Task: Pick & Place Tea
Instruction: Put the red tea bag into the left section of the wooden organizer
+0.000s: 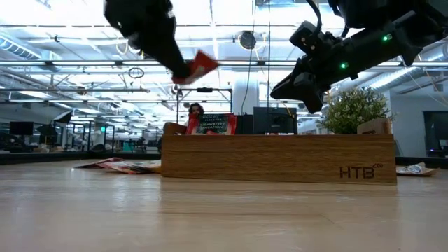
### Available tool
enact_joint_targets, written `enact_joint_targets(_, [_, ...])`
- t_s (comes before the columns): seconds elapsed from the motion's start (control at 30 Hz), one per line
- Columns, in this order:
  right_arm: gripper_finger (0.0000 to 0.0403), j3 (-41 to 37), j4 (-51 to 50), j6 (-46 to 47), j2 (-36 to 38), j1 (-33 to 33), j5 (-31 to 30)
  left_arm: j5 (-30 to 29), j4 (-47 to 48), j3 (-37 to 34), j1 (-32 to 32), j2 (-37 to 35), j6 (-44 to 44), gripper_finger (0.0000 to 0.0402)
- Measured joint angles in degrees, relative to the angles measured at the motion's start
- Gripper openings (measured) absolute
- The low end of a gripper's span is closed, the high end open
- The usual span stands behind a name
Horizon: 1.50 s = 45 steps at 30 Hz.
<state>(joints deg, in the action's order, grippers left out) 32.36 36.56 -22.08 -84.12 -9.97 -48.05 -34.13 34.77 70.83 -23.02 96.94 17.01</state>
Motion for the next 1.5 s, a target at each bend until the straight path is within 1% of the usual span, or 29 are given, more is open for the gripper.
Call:
enact_joint_targets(0.07, [0.0070, 0.00, 0.00, 0.41, 0.00, 0.27, 0.02, -0.72, -1.76, 0.07, -1.10, 0.92, 1.91, 0.0005])
enact_joint_targets(0.17, [0.0070, 0.00, 0.03, 0.41, 0.00, 0.30, 0.03, -1.06, -1.82, 0.02, -1.90, 3.59, 4.83, 0.0005])
enact_joint_targets(0.43, [0.0070, -0.01, 0.04, 0.46, 0.00, 0.23, 0.07, 2.18, -4.81, 0.00, -0.50, 11.59, 5.84, 0.0005])
enact_joint_targets(0.5, [0.0070, 0.00, -0.02, 0.60, 0.00, 0.23, 0.07, 2.48, -5.27, 0.00, 0.13, 12.59, 6.94, 0.0015])
enact_joint_targets(0.57, [0.0070, 0.00, 0.03, 0.62, 0.00, 0.23, 0.07, 2.83, -5.25, 0.00, 0.82, 12.83, 7.79, 0.0034])
enact_joint_targets(0.7, [0.0070, 0.00, 0.00, 0.65, 0.00, 0.15, 0.09, 3.87, -5.48, 0.02, 1.73, 12.88, 10.04, 0.0075])
enact_joint_targets(0.9, [0.0070, 0.00, -0.01, 0.58, 0.00, 0.15, 0.11, 4.10, -5.94, 0.02, 1.76, 12.88, 10.80, 0.0123])
enact_joint_targets(1.07, [0.0070, 0.00, -0.02, 0.45, 0.00, 0.12, 0.11, 7.19, -6.60, 0.00, 1.53, 11.75, 10.52, 0.0153])
enact_joint_targets(1.23, [0.0070, 0.00, -0.23, 0.42, 0.00, 0.12, 0.13, 9.61, -6.50, -0.04, 1.52, 8.05, 10.31, 0.0160])
enact_joint_targets(1.5, [0.0070, -0.02, -0.98, 0.43, 0.00, 0.12, 0.15, 9.01, -6.44, -0.04, 1.48, 3.45, 10.06, 0.0159])
